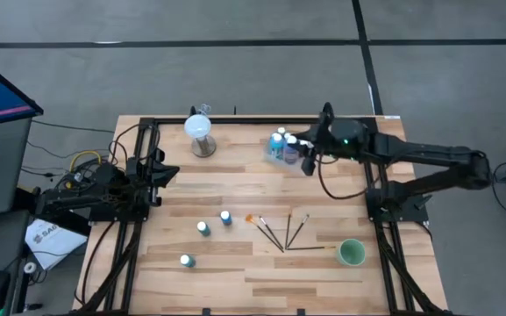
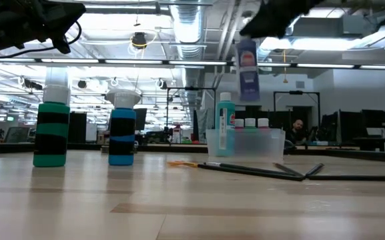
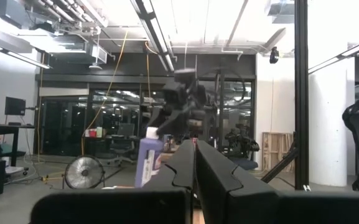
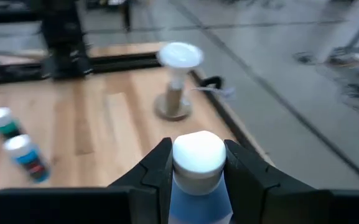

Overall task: Pick & Place Paint Supplies
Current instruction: Put the large blue paint bottle into the transparent bin

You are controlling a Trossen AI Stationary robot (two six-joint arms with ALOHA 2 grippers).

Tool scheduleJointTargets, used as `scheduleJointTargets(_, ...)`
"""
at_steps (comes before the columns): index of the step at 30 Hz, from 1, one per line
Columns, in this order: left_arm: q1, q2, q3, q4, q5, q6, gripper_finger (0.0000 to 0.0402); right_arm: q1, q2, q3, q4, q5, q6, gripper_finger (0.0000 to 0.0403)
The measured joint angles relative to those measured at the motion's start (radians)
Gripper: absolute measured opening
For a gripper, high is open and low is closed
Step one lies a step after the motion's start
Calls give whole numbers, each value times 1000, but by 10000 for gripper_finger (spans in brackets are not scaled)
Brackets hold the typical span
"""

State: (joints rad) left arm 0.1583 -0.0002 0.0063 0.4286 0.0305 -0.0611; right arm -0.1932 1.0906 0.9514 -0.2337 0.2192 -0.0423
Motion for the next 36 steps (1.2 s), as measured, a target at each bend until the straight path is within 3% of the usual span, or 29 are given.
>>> scheduleJointTargets(3,0,0,0,0,0,0,2,-17,-46,-108,86,67,0,105)
scheduleJointTargets(9,0,0,0,0,0,0,2,-81,-38,-264,314,74,0,105)
scheduleJointTargets(12,0,0,0,0,0,0,2,-100,-12,-299,349,69,10,105)
scheduleJointTargets(28,0,0,0,0,0,0,2,-105,179,-314,500,46,36,105)
scheduleJointTargets(36,0,0,0,0,0,0,2,-110,208,-315,522,42,42,105)
